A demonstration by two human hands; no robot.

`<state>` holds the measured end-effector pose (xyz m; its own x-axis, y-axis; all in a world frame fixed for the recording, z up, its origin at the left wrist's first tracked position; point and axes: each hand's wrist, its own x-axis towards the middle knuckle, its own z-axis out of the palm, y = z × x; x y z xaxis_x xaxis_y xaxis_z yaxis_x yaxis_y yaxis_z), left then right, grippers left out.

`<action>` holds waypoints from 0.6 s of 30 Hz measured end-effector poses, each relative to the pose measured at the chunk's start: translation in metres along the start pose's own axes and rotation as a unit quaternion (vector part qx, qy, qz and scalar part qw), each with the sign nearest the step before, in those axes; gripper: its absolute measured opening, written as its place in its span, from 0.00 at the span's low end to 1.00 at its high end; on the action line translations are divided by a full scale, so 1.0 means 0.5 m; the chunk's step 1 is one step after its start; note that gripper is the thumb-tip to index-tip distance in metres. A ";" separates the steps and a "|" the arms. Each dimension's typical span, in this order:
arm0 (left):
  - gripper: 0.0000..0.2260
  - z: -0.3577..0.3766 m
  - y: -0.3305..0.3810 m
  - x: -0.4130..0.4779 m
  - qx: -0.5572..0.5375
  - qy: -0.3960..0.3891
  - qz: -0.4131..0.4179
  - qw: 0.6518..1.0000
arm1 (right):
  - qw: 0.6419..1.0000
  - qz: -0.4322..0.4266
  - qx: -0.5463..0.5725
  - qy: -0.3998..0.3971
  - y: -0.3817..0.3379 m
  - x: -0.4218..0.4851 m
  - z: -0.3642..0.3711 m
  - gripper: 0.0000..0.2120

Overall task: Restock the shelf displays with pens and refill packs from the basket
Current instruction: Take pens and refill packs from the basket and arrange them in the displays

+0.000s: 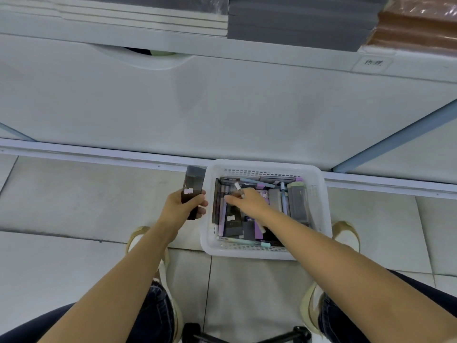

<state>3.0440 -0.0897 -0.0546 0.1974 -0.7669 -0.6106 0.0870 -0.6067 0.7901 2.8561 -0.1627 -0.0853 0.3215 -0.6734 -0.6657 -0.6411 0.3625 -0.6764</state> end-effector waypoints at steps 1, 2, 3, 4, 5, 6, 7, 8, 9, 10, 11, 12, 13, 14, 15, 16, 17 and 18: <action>0.04 0.001 -0.004 0.001 -0.006 -0.002 -0.002 1.000 | 1.000 -0.004 -0.001 0.008 -0.001 0.010 0.016 0.21; 0.04 0.001 -0.007 0.001 -0.011 -0.007 -0.004 1.000 | 1.000 -0.012 -0.004 0.021 -0.003 0.018 0.030 0.20; 0.04 0.001 -0.010 0.002 -0.015 -0.011 -0.003 1.000 | 0.999 -0.015 -0.009 0.031 -0.006 0.026 0.040 0.18; 0.04 0.000 -0.011 0.003 -0.015 -0.013 -0.002 1.000 | 0.999 -0.012 -0.013 0.033 -0.007 0.033 0.047 0.15; 0.04 -0.001 -0.014 0.005 -0.013 -0.014 0.000 1.000 | 0.999 -0.006 -0.015 0.028 -0.007 0.038 0.051 0.12; 0.04 -0.002 -0.015 0.006 -0.011 -0.014 0.001 1.000 | 1.000 -0.002 -0.014 0.020 -0.005 0.039 0.053 0.11; 0.04 -0.002 -0.016 0.008 -0.008 -0.015 0.002 1.000 | 1.000 0.001 -0.010 0.016 -0.003 0.040 0.053 0.11; 0.05 -0.002 -0.017 0.009 -0.008 -0.015 0.002 1.000 | 1.000 0.004 -0.006 0.013 0.000 0.040 0.052 0.11; 0.05 -0.001 -0.019 0.010 -0.010 -0.014 0.001 1.000 | 1.000 0.005 -0.002 0.011 0.002 0.039 0.050 0.12; 0.05 -0.001 -0.018 0.010 -0.010 -0.014 0.000 1.000 | 1.000 0.000 -0.002 0.010 0.004 0.039 0.047 0.13; 0.04 -0.001 -0.017 0.011 -0.010 -0.013 -0.001 1.000 | 1.000 -0.007 -0.007 0.008 0.005 0.037 0.045 0.13; 0.04 -0.001 -0.015 0.011 -0.009 -0.013 -0.002 1.000 | 1.000 -0.015 -0.015 0.007 0.004 0.036 0.042 0.13; 0.04 -0.001 -0.014 0.012 -0.006 -0.012 0.000 1.000 | 1.000 -0.025 -0.017 0.005 0.001 0.033 0.037 0.13; 0.04 -0.001 -0.010 0.011 0.003 -0.010 0.003 1.000 | 0.999 -0.036 -0.008 0.000 -0.003 0.029 0.030 0.13; 0.05 0.000 -0.006 0.012 0.012 -0.007 0.005 1.000 | 0.999 -0.046 0.005 -0.007 -0.009 0.024 0.019 0.12; 0.06 0.002 0.000 0.012 0.015 -0.004 0.008 1.000 | 0.998 -0.057 0.015 -0.015 -0.017 0.018 0.006 0.11; 0.06 0.004 0.009 0.011 0.009 -0.003 0.011 1.000 | 0.997 -0.069 0.026 -0.023 -0.027 0.009 -0.011 0.10; 0.05 0.008 0.021 0.008 0.000 -0.008 0.014 1.000 | 0.995 -0.082 0.038 -0.030 -0.039 -0.002 -0.029 0.08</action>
<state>3.0420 -0.0999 -0.0489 0.1844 -0.7873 -0.5883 0.0815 -0.5843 0.8074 2.8585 -0.1785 -0.0669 0.4602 -0.6889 -0.5600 -0.5230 0.2992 -0.7981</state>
